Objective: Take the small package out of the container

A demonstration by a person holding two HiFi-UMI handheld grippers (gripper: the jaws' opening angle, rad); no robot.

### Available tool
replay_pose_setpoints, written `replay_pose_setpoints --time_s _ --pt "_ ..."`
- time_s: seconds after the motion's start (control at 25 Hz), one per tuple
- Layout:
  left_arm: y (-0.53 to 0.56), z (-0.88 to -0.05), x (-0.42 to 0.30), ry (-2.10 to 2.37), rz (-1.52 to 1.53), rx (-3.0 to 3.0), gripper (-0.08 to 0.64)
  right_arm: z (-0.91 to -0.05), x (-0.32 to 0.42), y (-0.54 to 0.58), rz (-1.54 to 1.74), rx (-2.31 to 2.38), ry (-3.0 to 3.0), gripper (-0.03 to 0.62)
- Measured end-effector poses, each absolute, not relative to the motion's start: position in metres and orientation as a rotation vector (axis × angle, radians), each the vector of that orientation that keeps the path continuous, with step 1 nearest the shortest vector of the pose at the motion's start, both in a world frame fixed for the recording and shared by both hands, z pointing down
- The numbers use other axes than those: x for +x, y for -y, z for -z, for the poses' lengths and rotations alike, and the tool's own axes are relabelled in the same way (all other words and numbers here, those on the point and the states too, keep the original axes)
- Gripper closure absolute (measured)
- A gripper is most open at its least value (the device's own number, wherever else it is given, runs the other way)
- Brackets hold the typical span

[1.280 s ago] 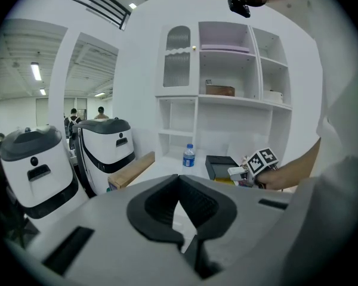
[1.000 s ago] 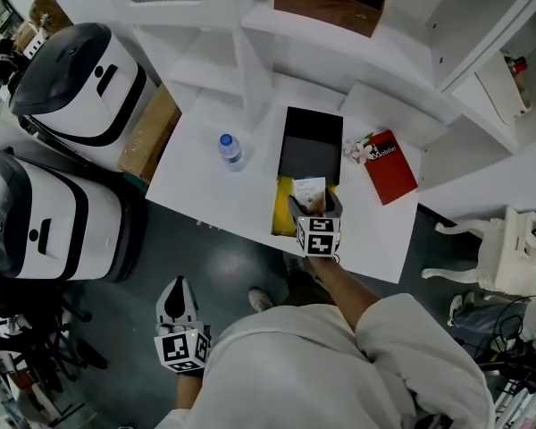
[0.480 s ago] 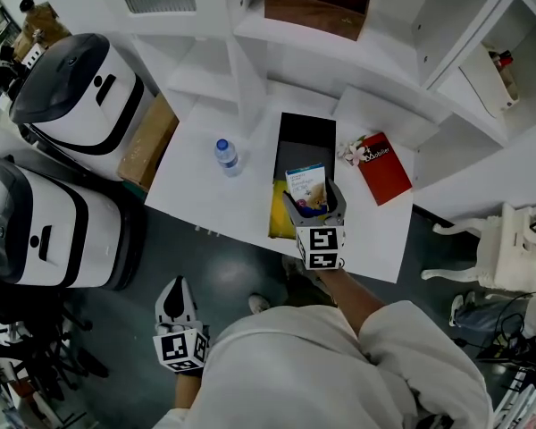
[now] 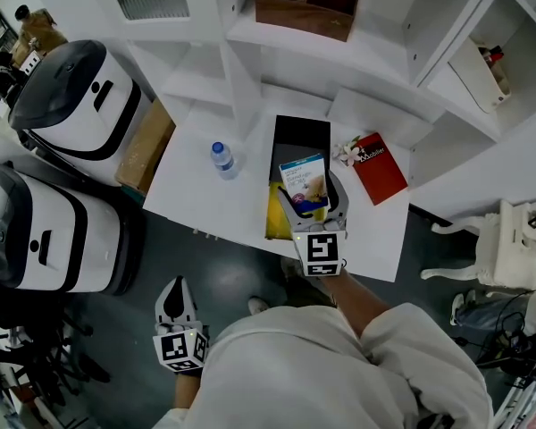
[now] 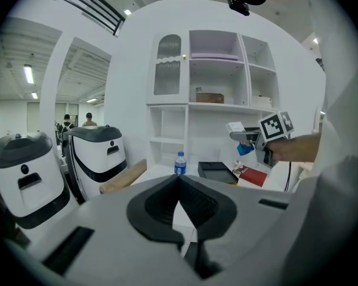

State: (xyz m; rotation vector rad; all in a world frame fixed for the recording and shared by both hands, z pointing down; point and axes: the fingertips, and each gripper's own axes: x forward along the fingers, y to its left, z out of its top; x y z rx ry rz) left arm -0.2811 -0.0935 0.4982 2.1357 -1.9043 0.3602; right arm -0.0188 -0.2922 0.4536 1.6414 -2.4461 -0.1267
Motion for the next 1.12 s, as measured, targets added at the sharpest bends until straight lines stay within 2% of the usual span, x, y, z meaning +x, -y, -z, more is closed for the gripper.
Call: replay_pose_setpoints --time_s 0.36,1.12 --pt "0.094 -0.495 -0.276 1.902 -0.358 2.153 0.552 -0.401 -0.016 0.283 0.292 1.681 2.498 0.179" --pt "0.091 -0.49 -0.267 1.902 -0.359 2.171 0.552 -0.35 -0.006 0.26 0.337 1.702 2.512 0.179"
